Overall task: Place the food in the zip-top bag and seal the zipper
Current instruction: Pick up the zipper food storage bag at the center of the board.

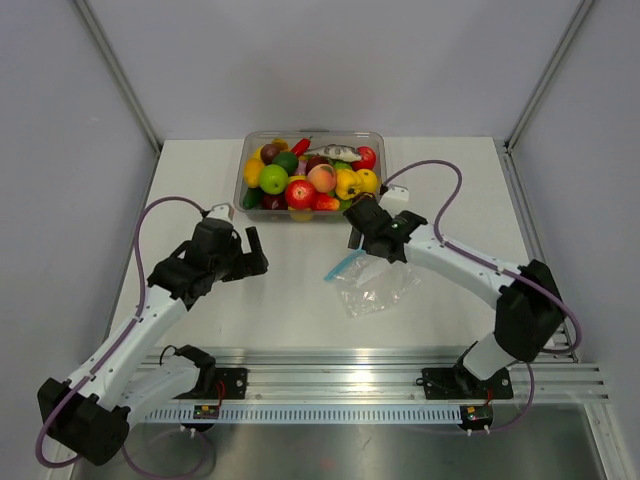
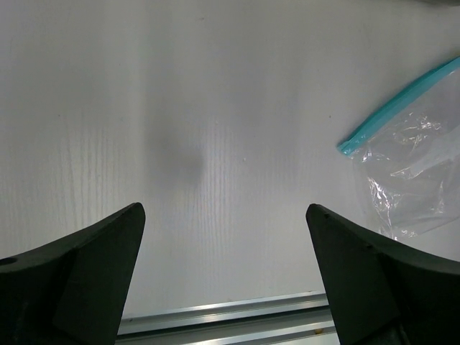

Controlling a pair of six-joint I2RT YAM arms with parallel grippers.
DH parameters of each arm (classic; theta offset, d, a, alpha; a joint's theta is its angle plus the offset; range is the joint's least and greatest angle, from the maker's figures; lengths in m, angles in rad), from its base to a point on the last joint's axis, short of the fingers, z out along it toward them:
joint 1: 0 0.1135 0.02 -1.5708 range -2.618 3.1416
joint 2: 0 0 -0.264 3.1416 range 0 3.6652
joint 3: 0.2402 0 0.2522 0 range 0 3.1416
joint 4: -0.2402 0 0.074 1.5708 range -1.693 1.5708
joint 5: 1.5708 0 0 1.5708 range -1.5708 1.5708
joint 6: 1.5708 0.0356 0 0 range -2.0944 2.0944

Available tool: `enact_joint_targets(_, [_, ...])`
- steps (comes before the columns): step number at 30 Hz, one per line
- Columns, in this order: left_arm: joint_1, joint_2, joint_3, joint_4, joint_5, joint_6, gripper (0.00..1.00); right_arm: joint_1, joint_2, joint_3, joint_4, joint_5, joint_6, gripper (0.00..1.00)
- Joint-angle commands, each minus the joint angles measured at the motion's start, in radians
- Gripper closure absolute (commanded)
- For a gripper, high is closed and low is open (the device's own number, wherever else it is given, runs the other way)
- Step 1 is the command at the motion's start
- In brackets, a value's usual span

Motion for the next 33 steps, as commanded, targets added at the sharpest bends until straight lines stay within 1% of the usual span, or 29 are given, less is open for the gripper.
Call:
enact_joint_targets(1, [-0.005, -0.038, 0.016, 0.009, -0.005, -0.011, 0.01, 0.006, 0.115, 0.105, -0.001, 0.019, 0.121, 0.06])
enact_joint_targets(3, [-0.005, -0.049, 0.01, 0.006, 0.007, -0.011, 0.01, 0.006, 0.211, 0.173, -0.042, 0.027, 0.155, 0.06])
enact_joint_targets(5, [-0.005, -0.057, 0.002, 0.0, 0.024, -0.002, 0.01, 0.006, 0.274, 0.218, -0.085, 0.033, 0.198, 0.04])
enact_joint_targets(6, [-0.005, -0.058, 0.0, -0.003, 0.025, 0.003, 0.01, 0.006, 0.329, 0.249, -0.09, 0.029, 0.203, 0.03])
enact_joint_targets(8, [-0.005, -0.063, -0.003, -0.005, 0.028, 0.01, 0.01, 0.006, 0.377, 0.269, -0.095, 0.022, 0.217, 0.03])
enact_joint_targets(9, [-0.005, -0.069, -0.004, -0.006, 0.027, 0.016, 0.01, 0.004, 0.415, 0.276, -0.092, 0.024, 0.223, 0.04])
enact_joint_targets(12, [-0.005, -0.072, -0.003, -0.017, 0.031, 0.026, 0.01, 0.004, 0.48, 0.284, -0.095, 0.027, 0.243, 0.14])
enact_joint_targets(13, [-0.005, -0.073, -0.003, -0.022, 0.031, 0.027, 0.01, 0.004, 0.492, 0.284, -0.098, 0.025, 0.249, 0.26])
enact_joint_targets(15, [-0.005, -0.08, -0.006, -0.025, 0.031, 0.03, 0.01, 0.006, 0.506, 0.274, -0.096, 0.022, 0.256, 0.4])
enact_joint_targets(16, [-0.005, -0.084, -0.007, -0.025, 0.031, 0.03, 0.01, 0.006, 0.501, 0.266, -0.09, 0.018, 0.258, 0.54])
enact_joint_targets(19, [-0.005, -0.084, -0.017, -0.022, 0.034, 0.029, 0.01, 0.009, 0.451, 0.217, -0.064, 0.018, 0.258, 0.73])
enact_joint_targets(20, [-0.005, -0.084, -0.02, -0.017, 0.034, 0.027, 0.01, 0.01, 0.431, 0.202, -0.043, 0.018, 0.253, 0.88])
enact_joint_targets(21, [-0.005, -0.083, -0.024, -0.015, 0.036, 0.024, 0.01, 0.013, 0.391, 0.169, -0.03, 0.018, 0.246, 0.96])
enact_joint_targets(22, [-0.005, -0.081, -0.026, -0.009, 0.039, 0.021, 0.01, 0.015, 0.373, 0.156, -0.023, 0.015, 0.232, 1.0])
enact_joint_targets(24, [-0.005, -0.074, -0.029, -0.002, 0.054, 0.015, 0.01, 0.018, 0.312, 0.105, 0.0, 0.01, 0.217, 1.0])
enact_joint_targets(26, [-0.005, -0.064, -0.033, 0.015, 0.074, 0.01, 0.01, 0.029, 0.258, 0.056, 0.071, -0.013, 0.168, 1.0])
enact_joint_targets(28, [-0.005, -0.057, -0.036, 0.034, 0.093, 0.006, 0.01, 0.042, 0.158, -0.03, 0.125, -0.05, 0.106, 1.0])
enact_joint_targets(29, [-0.005, -0.054, -0.036, 0.04, 0.112, 0.003, 0.01, 0.047, 0.121, -0.061, 0.195, -0.066, 0.077, 1.0])
enact_joint_targets(30, [-0.005, -0.046, -0.036, 0.046, 0.113, 0.001, 0.01, 0.053, 0.05, -0.119, 0.224, -0.092, 0.036, 1.0])
enact_joint_targets(31, [-0.005, -0.043, -0.036, 0.058, 0.146, 0.0, 0.01, 0.062, 0.011, -0.148, 0.293, -0.115, 0.005, 1.0])
enact_joint_targets(32, [-0.005, -0.043, -0.035, 0.066, 0.177, -0.002, 0.01, 0.064, -0.024, -0.177, 0.328, -0.146, -0.03, 1.0])
enact_joint_targets(33, [-0.005, -0.037, -0.032, 0.07, 0.192, -0.005, 0.01, 0.069, -0.095, -0.229, 0.353, -0.187, -0.077, 1.0])
